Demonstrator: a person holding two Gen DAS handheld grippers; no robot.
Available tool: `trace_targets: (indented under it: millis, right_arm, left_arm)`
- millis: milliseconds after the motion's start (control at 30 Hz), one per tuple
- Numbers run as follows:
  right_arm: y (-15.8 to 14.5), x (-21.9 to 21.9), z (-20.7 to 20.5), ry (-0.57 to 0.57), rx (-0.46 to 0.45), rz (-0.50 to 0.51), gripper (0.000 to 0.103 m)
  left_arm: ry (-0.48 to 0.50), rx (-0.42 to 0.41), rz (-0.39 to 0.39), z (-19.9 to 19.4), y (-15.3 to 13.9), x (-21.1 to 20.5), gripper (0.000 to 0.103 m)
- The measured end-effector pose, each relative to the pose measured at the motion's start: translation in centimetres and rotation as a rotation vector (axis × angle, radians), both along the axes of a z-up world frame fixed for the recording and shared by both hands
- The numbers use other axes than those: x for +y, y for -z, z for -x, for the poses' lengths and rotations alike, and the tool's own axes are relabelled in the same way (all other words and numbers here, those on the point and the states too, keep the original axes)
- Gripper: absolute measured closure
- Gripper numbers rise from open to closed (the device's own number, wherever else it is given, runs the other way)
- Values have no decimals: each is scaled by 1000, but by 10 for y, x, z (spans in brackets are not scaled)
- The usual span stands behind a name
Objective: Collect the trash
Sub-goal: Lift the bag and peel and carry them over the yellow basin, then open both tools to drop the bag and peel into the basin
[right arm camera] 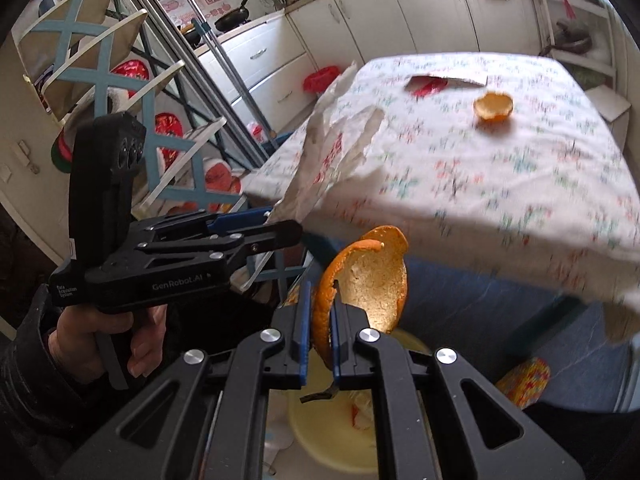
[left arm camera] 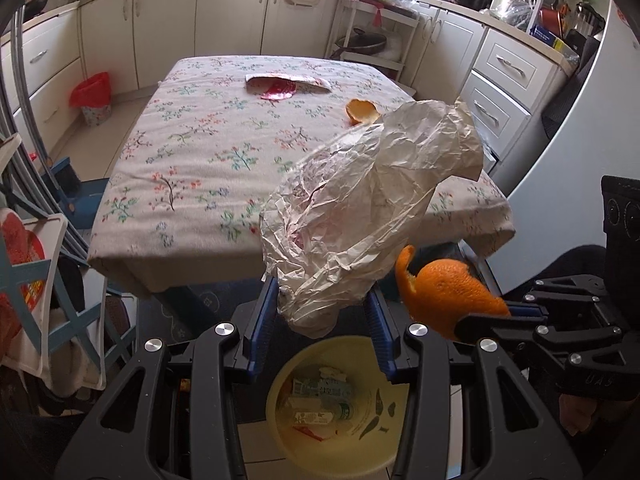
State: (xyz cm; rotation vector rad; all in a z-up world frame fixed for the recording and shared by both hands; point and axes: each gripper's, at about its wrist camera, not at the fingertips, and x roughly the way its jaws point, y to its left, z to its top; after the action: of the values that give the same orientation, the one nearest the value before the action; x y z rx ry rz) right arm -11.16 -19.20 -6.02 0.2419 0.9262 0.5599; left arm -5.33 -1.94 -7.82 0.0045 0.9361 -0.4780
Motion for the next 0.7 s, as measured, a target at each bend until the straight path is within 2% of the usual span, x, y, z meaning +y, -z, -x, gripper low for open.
trace_targets:
  millis: [333, 700]
  right_arm:
    - [19, 3, 25, -16, 117, -33, 94]
    - [28, 3, 29, -6, 184, -37, 93]
  left_arm:
    - [33, 81, -1, 31, 15, -3, 62]
    - [33, 141, 42, 56, 22, 3, 62]
